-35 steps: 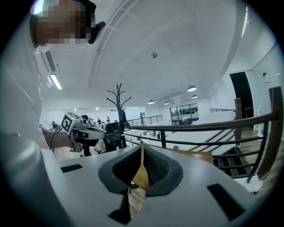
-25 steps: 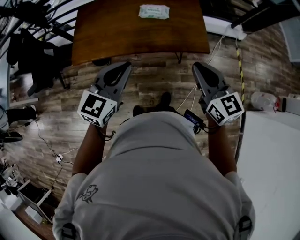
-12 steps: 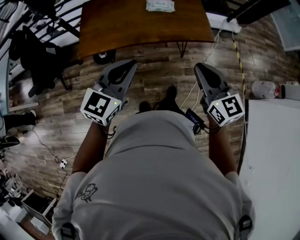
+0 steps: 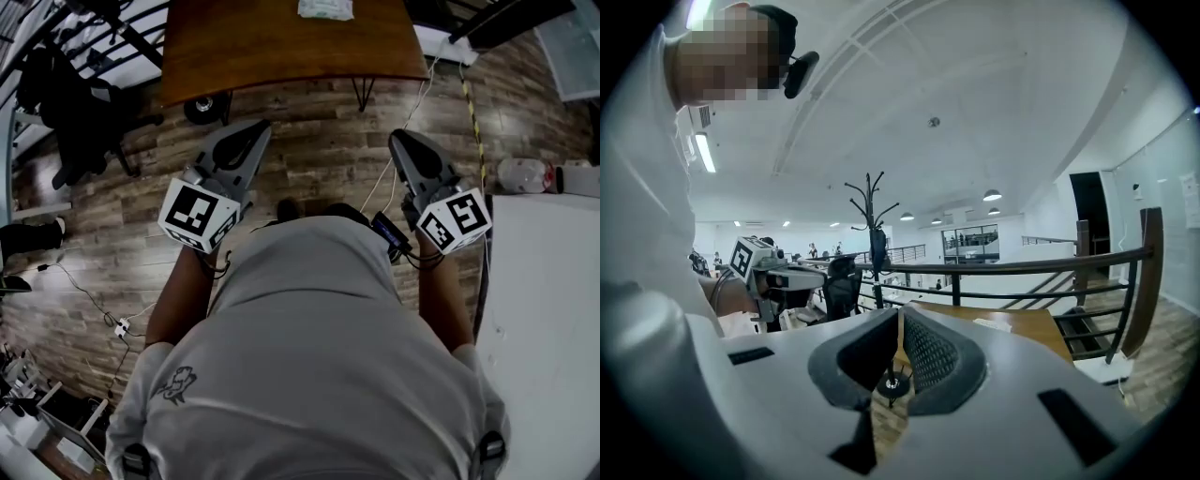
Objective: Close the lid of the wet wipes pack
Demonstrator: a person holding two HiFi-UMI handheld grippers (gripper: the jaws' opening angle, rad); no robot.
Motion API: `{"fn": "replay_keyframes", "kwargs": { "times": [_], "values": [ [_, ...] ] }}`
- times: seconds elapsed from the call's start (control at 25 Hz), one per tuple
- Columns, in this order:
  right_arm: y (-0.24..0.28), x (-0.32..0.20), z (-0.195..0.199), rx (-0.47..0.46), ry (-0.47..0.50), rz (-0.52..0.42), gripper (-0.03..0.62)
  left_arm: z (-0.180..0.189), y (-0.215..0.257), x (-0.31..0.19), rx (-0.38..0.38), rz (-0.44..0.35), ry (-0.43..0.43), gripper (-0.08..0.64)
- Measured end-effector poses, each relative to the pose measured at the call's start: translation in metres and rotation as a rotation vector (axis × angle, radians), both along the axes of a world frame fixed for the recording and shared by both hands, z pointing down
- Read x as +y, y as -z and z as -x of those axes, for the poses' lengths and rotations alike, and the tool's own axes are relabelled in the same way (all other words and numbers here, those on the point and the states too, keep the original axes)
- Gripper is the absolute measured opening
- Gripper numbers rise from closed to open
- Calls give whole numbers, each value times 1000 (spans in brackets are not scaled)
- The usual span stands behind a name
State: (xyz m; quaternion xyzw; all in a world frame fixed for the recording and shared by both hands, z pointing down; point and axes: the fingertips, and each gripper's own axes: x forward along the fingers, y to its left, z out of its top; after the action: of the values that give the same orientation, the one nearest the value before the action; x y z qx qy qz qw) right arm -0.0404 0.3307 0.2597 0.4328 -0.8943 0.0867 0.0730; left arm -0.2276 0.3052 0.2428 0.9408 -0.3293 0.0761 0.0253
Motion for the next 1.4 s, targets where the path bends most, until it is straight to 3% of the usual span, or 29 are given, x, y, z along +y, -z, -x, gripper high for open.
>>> {"fn": "replay_keyframes", "kwargs": {
  "times": [0.2, 0.52, 0.88, 1.4],
  "values": [
    [-4, 1, -4, -8, 24, 6, 43, -5, 0, 6, -11, -3, 11, 14],
    [4, 17, -36, -33, 60, 1, 43, -45, 1, 29, -4, 30, 18, 14],
    [-13, 87, -82, -56, 111, 9, 43, -117, -6, 97, 9, 18, 32, 14],
    [-22, 184, -129, -58, 129, 12, 43, -155, -5, 199, 16, 20, 103, 12]
  ]
}}
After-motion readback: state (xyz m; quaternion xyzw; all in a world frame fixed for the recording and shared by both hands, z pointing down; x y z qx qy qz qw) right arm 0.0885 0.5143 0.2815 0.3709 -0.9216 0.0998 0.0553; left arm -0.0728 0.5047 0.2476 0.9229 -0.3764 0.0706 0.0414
